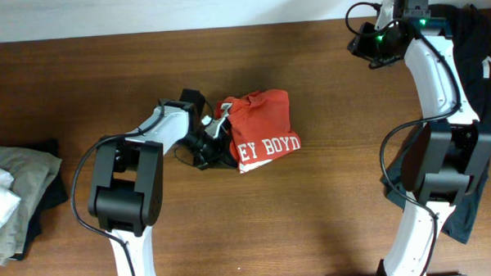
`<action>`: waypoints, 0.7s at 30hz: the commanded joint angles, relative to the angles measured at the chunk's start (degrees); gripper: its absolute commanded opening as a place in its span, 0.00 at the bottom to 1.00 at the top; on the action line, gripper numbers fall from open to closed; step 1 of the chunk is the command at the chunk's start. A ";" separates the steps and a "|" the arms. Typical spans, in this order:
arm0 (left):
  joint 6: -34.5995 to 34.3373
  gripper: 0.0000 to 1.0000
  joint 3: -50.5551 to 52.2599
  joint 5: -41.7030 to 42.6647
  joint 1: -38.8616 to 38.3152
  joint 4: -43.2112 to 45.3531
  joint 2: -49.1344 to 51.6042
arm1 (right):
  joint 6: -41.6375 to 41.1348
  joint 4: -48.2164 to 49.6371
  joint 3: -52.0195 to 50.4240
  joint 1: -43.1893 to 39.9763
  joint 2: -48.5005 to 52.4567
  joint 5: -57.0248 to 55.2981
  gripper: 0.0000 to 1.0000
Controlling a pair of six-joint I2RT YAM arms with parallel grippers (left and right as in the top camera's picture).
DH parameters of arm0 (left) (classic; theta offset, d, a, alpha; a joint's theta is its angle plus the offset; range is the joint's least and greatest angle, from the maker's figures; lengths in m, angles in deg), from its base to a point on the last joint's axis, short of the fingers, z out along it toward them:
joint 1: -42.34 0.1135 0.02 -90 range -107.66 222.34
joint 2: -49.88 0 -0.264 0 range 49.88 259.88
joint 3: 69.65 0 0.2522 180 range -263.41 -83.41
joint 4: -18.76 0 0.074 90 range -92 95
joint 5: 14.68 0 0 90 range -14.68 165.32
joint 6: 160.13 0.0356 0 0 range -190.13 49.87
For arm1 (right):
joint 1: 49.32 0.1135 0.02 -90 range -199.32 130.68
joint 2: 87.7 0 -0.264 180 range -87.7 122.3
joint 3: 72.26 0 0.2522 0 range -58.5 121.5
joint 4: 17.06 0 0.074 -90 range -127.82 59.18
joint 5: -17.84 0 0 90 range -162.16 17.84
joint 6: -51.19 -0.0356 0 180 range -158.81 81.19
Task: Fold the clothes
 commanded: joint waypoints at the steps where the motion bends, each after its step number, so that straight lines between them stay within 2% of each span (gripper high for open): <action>1: 1.40 0.01 2.45 -7.34 1.75 1.40 2.91 | 0.44 -0.52 1.16 0.04 0.57 -0.74 0.36; 5: 1.38 0.00 2.47 -7.08 2.97 1.86 -0.15 | 0.37 0.31 1.16 0.04 0.61 -0.70 0.36; 11: 1.44 0.00 1.92 -6.97 -3.54 3.34 -0.37 | 0.39 0.68 1.16 0.04 0.61 -0.70 0.36; 15: 4.15 0.00 -0.92 -7.15 -6.97 2.69 -0.37 | 0.39 0.52 1.16 0.04 0.61 -0.70 0.36; 21: 2.14 0.00 -6.64 -7.15 -10.69 5.11 -0.37 | 0.42 -0.55 1.16 0.04 0.61 -0.70 0.36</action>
